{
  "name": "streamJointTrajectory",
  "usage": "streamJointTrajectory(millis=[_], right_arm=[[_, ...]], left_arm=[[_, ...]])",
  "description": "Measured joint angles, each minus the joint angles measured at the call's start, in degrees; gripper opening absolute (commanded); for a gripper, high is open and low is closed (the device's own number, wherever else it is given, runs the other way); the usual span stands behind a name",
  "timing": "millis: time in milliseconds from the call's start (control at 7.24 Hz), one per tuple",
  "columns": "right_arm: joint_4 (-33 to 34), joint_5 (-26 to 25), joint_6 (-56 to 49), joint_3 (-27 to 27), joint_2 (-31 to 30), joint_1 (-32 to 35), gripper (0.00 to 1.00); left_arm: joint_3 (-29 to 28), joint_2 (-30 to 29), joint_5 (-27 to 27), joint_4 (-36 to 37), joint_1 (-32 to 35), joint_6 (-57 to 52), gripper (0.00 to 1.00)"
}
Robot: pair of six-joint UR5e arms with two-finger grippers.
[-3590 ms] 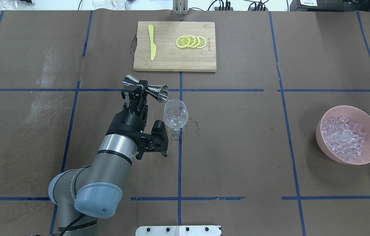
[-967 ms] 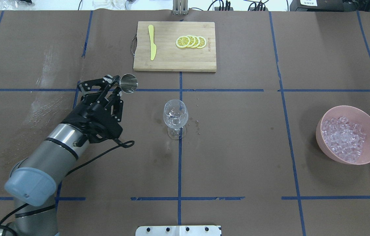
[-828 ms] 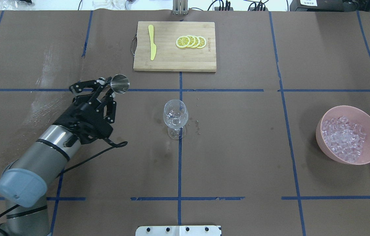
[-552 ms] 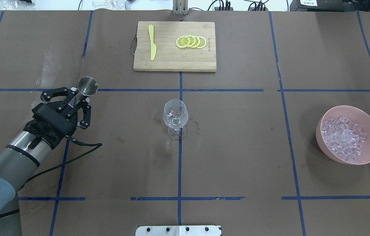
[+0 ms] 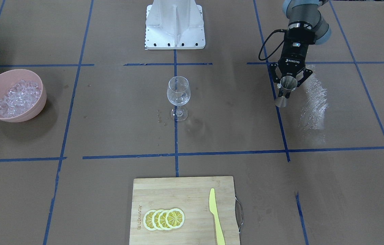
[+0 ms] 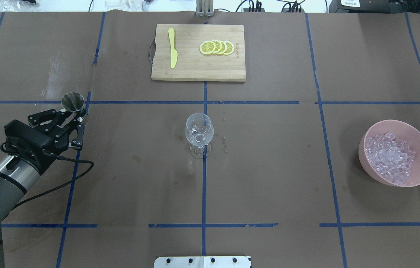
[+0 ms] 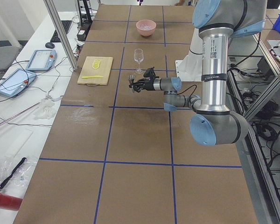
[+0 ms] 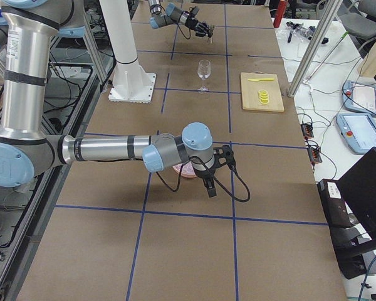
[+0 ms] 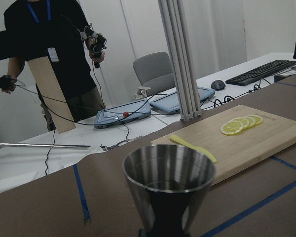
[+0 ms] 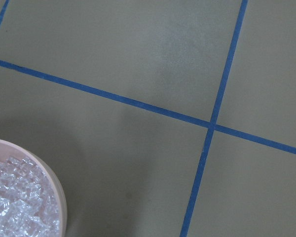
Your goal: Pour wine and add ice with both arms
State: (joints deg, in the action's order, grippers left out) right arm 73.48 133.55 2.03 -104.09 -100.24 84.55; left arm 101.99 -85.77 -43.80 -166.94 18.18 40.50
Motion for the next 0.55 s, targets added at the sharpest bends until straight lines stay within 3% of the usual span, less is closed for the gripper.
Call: streamJointTrajectory(millis=[552], right_arm=[[0.0, 0.6, 1.0, 0.0, 0.3, 0.0, 1.00]], left_arm=[[-9.2, 0.5, 4.9, -0.6, -0.6, 15.5, 0.00]])
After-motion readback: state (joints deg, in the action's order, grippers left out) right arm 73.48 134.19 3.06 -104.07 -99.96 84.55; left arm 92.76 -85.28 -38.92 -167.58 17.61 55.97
